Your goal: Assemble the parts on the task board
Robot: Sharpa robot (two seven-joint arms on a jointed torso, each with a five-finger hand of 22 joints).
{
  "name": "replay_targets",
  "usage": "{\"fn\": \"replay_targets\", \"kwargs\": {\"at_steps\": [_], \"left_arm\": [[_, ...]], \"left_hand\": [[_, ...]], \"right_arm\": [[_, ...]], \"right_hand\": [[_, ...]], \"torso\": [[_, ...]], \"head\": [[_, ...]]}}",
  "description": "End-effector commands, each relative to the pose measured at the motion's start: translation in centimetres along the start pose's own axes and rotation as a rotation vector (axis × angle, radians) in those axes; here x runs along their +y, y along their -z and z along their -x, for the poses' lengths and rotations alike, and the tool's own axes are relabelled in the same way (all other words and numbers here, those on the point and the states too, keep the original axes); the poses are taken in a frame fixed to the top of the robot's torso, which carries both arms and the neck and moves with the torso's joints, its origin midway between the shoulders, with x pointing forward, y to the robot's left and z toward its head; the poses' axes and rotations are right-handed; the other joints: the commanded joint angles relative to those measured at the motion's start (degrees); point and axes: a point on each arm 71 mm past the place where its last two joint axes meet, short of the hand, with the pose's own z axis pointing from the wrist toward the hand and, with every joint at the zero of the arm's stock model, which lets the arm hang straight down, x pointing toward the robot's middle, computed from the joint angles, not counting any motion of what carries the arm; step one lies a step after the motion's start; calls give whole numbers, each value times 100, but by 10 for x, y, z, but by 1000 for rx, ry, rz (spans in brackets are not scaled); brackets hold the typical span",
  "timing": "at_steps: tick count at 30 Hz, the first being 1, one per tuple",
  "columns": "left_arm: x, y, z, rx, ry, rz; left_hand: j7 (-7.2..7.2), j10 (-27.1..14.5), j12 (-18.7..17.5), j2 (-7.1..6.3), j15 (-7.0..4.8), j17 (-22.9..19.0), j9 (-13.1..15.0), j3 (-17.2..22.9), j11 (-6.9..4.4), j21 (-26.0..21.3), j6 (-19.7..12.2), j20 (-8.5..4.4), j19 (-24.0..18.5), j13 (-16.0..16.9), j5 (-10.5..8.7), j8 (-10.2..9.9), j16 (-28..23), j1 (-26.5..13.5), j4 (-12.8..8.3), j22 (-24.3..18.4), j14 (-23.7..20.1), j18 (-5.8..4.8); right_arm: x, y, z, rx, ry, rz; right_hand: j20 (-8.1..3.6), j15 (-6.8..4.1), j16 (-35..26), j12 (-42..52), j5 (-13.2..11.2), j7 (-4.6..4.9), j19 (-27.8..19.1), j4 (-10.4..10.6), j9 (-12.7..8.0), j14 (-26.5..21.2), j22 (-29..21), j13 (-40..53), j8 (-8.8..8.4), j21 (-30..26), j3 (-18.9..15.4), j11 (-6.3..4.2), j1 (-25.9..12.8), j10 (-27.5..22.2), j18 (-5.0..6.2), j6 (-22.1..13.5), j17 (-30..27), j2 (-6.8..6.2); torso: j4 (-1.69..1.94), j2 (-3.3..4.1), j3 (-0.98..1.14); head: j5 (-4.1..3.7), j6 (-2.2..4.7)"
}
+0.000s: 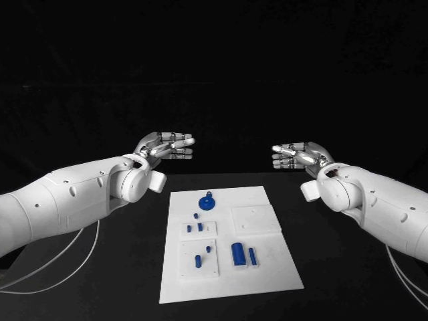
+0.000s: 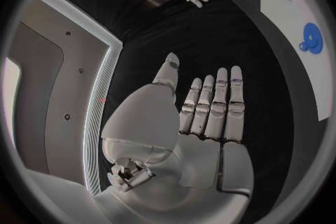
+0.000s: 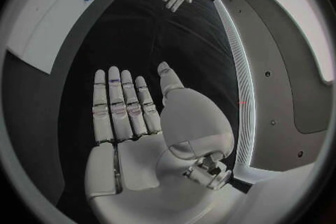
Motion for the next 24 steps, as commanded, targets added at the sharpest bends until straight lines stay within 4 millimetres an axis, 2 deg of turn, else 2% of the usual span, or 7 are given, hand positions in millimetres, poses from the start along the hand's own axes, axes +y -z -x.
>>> {"fn": "replay_targets", "kwargs": {"at_steps": [1, 2, 3, 5, 6, 8, 24], "left_arm": [[0, 0, 0, 1, -1, -1], [0, 1, -1, -1, 0, -1], [1, 1, -2, -3, 2, -1], [3, 3, -4, -10, 6, -2], [5, 6, -7, -17, 11, -2], [9, 9, -12, -30, 18, -2], [43, 77, -79, -223, 96, 23]], "left_hand": [[-648, -5281, -354, -157, -797, -383, -335, 535, -688, -563, -4967, -884, -5532, -324, -636, -349, -372, -2317, 246, -427, -1804, -456], [-648, -5281, -354, -157, -797, -383, -335, 535, -688, -563, -4967, -884, -5532, -324, -636, -349, -372, -2466, 246, -427, -5850, -456], [-648, -5281, -354, -157, -797, -383, -335, 535, -688, -563, -4967, -884, -5532, -324, -636, -349, -372, -2653, 246, -427, -5850, -456], [-648, -5281, -354, -157, -797, -383, -335, 535, -688, -563, -4967, -884, -5532, -324, -636, -349, -372, -3006, 246, -427, -5850, -456], [-648, -5281, -354, -157, -797, -383, -335, 535, -688, -563, -4967, -884, -5532, -324, -636, -349, -372, -3297, 246, -427, -5850, -456], [-648, -5281, -354, -157, -797, -383, -335, 535, -688, -563, -4967, -884, -5532, -324, -636, -349, -372, -7621, 246, -427, -5850, -456], [-648, -5281, -354, -157, -797, -383, -335, 535, -688, -563, -4967, -884, -5532, -324, -636, -349, -372, -7621, 246, -427, -5850, -456]], "right_arm": [[0, 0, 0, -1, 3, -2], [0, 1, -1, -1, 1, 0], [0, 1, -1, -3, -1, 3], [1, 2, -4, -8, -9, 11], [1, 4, -7, -13, -17, 19], [2, 7, -11, -22, -31, 33], [-8, 79, -80, -178, -206, 71]], "right_hand": [[-840, -748, -387, -369, -1397, -624, -5291, 602, -345, -1928, -808, -345, -365, -456, 616, -758, -2156, -1877, -395, -5307, -365, -630], [-840, -748, -387, -369, -1397, -624, -5291, 602, -345, -2062, -808, -345, -365, -456, 616, -758, -2309, -2006, -395, -5307, -365, -630], [-840, -748, -387, -369, -1397, -624, -5291, 602, -345, -2202, -808, -345, -365, -456, 616, -758, -2473, -6100, -395, -5307, -365, -630], [-840, -748, -387, -369, -1397, -624, -5291, 602, -345, -6261, -808, -345, -365, -456, 616, -758, -2802, -6100, -395, -5307, -365, -630], [-840, -748, -387, -369, -1397, -624, -5291, 602, -345, -6261, -808, -345, -365, -456, 616, -758, -7058, -6100, -395, -5307, -365, -630], [-840, -748, -387, -369, -1397, -624, -5291, 602, -345, -6261, -808, -345, -365, -456, 616, -758, -7058, -6100, -395, -5307, -365, -630], [-840, -748, -387, -369, -1397, -624, -5291, 602, -345, -6261, -808, -345, -365, -456, 616, -758, -7058, -6100, -395, -5307, -365, -630]], "torso": [[3, 0, 0], [12, -2, -1], [26, -4, -1], [72, -10, -4], [121, -17, -6], [202, -29, -10], [339, -48, -17]], "head": [[-2, 1], [-10, 6], [-22, 13], [-60, 36], [-102, 60], [-170, 101], [-284, 169]]}}
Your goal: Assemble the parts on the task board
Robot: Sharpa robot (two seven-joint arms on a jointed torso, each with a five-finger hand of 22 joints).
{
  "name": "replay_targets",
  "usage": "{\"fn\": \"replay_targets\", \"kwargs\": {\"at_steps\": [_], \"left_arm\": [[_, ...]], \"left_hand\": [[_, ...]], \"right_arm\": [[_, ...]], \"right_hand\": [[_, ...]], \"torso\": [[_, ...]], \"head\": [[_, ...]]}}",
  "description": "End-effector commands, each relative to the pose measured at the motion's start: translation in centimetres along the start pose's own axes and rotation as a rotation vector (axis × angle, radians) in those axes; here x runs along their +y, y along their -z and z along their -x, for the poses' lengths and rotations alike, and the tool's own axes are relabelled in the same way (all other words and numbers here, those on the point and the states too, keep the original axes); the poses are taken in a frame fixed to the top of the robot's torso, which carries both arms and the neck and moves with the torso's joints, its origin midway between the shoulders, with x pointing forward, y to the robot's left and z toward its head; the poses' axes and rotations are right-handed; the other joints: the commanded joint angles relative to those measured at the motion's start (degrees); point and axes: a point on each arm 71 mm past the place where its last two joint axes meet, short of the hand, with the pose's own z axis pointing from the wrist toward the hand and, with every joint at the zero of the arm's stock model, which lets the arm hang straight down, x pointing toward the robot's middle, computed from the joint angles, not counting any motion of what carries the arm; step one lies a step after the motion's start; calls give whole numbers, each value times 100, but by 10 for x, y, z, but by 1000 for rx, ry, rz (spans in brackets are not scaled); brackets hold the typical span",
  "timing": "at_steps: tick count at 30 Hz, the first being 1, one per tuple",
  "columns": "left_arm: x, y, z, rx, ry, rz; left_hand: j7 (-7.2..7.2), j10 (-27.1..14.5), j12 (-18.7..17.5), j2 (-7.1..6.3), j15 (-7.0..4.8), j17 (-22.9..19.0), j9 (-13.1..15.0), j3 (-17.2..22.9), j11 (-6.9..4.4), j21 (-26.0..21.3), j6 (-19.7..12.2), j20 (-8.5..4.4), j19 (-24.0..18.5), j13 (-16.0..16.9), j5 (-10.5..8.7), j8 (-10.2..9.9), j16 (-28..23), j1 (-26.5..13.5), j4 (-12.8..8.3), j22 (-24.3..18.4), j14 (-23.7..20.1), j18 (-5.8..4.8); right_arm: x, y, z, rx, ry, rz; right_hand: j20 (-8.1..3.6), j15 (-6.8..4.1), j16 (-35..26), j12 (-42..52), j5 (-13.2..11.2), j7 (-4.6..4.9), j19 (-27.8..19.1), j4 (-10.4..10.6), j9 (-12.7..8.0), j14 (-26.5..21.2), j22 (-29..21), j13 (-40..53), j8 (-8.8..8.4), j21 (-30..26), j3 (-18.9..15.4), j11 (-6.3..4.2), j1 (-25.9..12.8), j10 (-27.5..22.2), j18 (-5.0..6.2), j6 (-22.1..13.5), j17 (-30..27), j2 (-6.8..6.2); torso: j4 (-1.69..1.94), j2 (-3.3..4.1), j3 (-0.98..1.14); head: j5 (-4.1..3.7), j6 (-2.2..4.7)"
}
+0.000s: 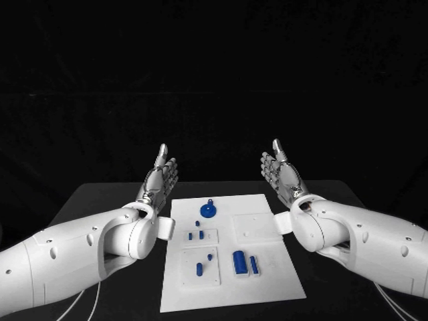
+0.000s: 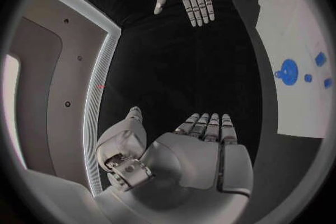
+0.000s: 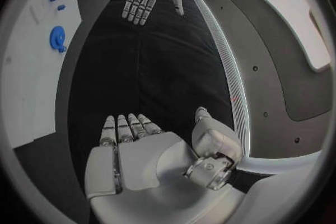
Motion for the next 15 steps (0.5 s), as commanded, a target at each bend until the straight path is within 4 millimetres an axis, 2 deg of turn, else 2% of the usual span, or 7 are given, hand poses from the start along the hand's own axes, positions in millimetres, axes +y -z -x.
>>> {"fn": "replay_targets", "kwargs": {"at_steps": [1, 7, 15], "left_arm": [[-2, 10, 2, -153, -34, -46], [1, 22, -5, -180, -29, -40], [2, 22, -5, -182, -28, -39]], "left_hand": [[-19, -138, -42, -6, -2, -14, -11, 39, -26, -30, -132, -25, -150, -14, -48, -38, -39, -458, 4, -17, -179, -87], [-19, -138, -42, -6, -2, -14, -11, 39, -26, -30, -132, -25, -150, -14, -48, -38, -39, -458, 4, -17, -179, -87], [-19, -138, -42, -6, -2, -14, -11, 39, -26, -30, -132, -25, -150, -14, -48, -38, -39, -458, 4, -17, -179, -87]], "right_arm": [[2, 12, 4, -186, -55, 37], [-3, 28, -5, -215, -68, 17], [-3, 29, -6, -217, -68, 15]], "right_hand": [[-12, -21, -43, -36, -60, -14, -141, 48, -12, -207, -18, -11, -31, -43, 20, -15, -335, -196, -124, -135, -14, -11], [-12, -21, -43, -36, -60, -14, -141, 48, -12, -207, -18, -11, -31, -43, 20, -15, -335, -196, -124, -135, -14, -11], [-12, -21, -43, -36, -60, -14, -141, 48, -12, -207, -18, -11, -31, -43, 20, -15, -335, -196, -124, -135, -14, -11]], "torso": [[9, -1, 0], [9, -1, 0], [9, -1, 0]], "head": [[-1, 1], [-1, 1], [-1, 1]]}}
